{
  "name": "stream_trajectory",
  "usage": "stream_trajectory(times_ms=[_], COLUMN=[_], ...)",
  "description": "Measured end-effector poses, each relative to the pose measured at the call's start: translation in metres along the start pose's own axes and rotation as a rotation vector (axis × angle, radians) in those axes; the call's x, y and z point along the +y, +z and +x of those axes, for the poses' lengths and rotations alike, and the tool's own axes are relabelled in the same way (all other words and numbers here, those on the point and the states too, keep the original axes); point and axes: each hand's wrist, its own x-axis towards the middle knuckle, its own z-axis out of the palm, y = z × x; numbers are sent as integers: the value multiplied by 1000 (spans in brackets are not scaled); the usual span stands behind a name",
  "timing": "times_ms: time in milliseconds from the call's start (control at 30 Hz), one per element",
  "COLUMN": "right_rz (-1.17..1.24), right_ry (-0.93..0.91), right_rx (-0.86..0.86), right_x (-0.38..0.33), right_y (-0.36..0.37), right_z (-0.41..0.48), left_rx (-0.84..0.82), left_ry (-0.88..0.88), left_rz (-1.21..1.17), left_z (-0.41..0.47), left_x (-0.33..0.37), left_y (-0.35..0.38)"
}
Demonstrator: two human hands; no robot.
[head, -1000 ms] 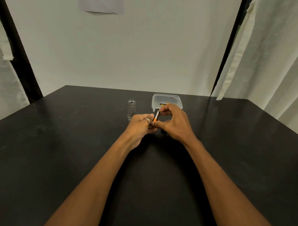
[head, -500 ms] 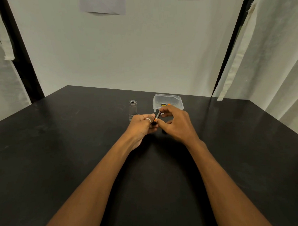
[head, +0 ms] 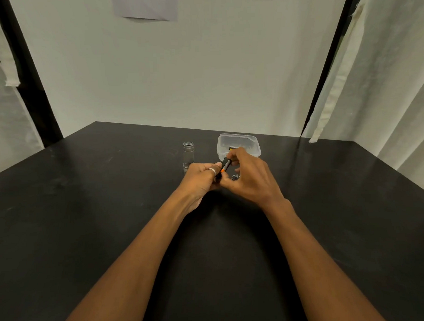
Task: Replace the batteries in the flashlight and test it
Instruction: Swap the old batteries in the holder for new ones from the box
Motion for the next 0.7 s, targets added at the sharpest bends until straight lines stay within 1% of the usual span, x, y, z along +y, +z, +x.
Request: stream_trajectory(times_ms=[133,367,433,533,600,700], right_rz=[37,49,71,219,366,648], right_ry=[-2,-93,-87,20,175,426], right_rx=[-1,-27,-31,38,124,241], right_x=[1,2,5,7,7,10], right_y=[0,3,4,9,9,1], right_z=[0,0,0,1,5,13], left_rx=[7,19,21,17,22,36], left_ry=[-14,-37,-43,-41,-41,-53], left_rz=[-13,-66,-87,-96,-82,-96], left_z=[1,3,3,2,2,1], left_x=[0,-1,-1,-1,-1,0], left_y=[-1,-4,-4,-4,-4,-3])
